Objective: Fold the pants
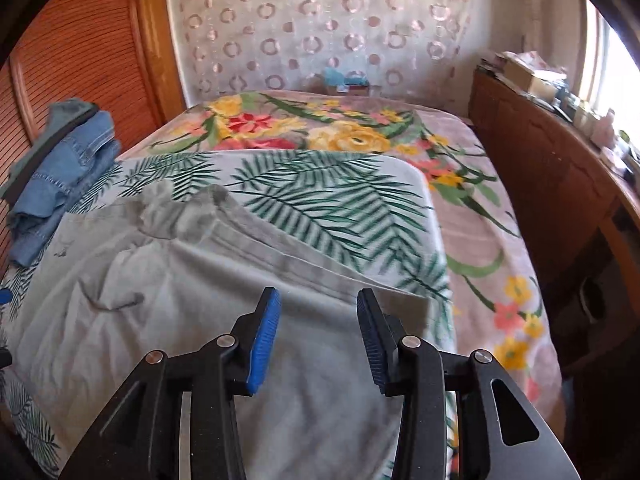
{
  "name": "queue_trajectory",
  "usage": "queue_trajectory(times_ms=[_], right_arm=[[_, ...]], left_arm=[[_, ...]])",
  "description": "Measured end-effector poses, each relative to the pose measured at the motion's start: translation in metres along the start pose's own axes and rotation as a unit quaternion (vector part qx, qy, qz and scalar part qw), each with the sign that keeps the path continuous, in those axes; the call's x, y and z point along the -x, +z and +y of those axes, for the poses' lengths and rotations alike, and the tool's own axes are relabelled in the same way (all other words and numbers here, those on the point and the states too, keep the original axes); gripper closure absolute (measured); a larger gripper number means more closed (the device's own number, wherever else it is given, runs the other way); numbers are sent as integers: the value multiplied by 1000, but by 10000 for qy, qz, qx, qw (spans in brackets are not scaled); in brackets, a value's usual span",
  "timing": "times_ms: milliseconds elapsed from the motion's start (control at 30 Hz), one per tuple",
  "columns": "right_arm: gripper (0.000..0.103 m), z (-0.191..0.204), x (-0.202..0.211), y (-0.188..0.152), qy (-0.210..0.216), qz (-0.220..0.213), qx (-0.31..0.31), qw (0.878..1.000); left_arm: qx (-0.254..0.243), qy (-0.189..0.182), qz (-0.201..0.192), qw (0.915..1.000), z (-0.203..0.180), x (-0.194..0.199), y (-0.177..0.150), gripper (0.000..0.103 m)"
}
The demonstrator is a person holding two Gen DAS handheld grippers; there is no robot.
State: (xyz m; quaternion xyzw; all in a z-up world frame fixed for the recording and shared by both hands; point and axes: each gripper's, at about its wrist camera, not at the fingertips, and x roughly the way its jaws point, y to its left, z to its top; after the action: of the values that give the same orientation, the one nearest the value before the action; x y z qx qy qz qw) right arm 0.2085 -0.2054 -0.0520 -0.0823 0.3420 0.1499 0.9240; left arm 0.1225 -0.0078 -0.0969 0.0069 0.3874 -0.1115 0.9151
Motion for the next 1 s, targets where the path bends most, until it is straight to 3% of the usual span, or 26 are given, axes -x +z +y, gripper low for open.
queue_trajectory(times_ms=[167,533,767,833,900,1000], right_arm=[[61,22,-19,15,358,116,376,9986],[66,31,-51,47,483,448,773,9948],[67,39,-70,60,418,458,873,9943],[90,40,-74,63,456,444,870,9942],[99,43,-75,62,537,410,958,9931],[100,48,-73,60,530,257,1018,9931]], left_arm=[[-27,15,-64,10000,3,-1,14,0],[-324,17,-175,9993,-4,-16,53,0],[-296,-48,-51,9995,-6,-23,51,0],[-323,-21,-18,9995,-7,-24,49,0],[-329,-19,-9,9995,-7,-23,47,0],[-317,-19,3,9995,-7,-24,45,0]])
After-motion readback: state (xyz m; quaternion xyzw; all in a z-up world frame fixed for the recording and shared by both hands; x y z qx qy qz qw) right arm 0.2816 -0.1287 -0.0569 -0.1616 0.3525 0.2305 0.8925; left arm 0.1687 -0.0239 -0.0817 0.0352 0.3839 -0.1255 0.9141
